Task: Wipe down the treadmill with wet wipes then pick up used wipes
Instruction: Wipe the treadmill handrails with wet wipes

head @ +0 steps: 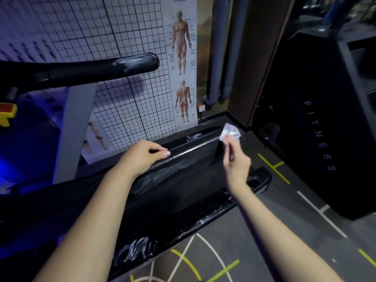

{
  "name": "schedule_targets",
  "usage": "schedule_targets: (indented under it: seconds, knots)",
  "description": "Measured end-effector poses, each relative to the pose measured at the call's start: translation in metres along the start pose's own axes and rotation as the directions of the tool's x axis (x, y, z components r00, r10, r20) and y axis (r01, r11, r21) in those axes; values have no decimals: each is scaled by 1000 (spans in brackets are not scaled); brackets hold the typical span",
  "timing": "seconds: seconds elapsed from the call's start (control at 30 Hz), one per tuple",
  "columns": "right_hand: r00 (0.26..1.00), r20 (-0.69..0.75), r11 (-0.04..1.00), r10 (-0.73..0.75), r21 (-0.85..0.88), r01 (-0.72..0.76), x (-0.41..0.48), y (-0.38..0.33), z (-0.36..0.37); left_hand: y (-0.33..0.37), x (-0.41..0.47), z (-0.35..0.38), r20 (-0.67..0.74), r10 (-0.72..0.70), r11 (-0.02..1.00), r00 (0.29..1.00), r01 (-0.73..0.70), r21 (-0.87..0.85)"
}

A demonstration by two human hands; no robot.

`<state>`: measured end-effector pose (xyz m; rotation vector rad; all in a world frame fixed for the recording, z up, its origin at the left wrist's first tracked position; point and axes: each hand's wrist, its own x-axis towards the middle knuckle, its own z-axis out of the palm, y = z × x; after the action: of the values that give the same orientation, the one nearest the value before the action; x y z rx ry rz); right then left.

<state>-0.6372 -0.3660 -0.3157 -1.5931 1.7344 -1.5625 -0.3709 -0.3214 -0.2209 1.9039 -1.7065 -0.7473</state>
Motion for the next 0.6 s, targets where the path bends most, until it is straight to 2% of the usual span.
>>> schedule_targets:
  seconds: [0.17, 0.23, 0.37, 0.4, 0.47, 0.53, 0.6]
  knots:
    - [999, 26, 988, -43, 150, 39, -71, -31, 32, 0, -1, -1, -7, 0, 1000, 1000, 0, 27]
    - [994, 94, 987, -56, 153, 41, -87, -39, 30, 1, -3, -2, -11, 1, 1000, 1000, -1, 27]
    - [943, 215, 965, -256, 110, 237, -81, -31, 2, 1, -5, -2, -9, 10, 1000, 1000, -10, 11]
    - [949, 208, 971, -238, 87, 224, -70, -28, -7, 0, -5, -2, -10, 16, 1000, 1000, -16, 10]
    - [998, 49, 996, -43, 78, 39, -36, -28, -28, 1, -6, 0, -27, 23, 1000, 999, -23, 13]
    - [975, -171, 989, 141, 67, -132, 5, -24, -43, 2, -6, 1, -37, 13, 1000, 999, -12, 25]
    - [960, -234, 988, 152, 24, -150, 29, -24, -41, 5, -6, 1, -36, -1, 999, 999, 2, 49]
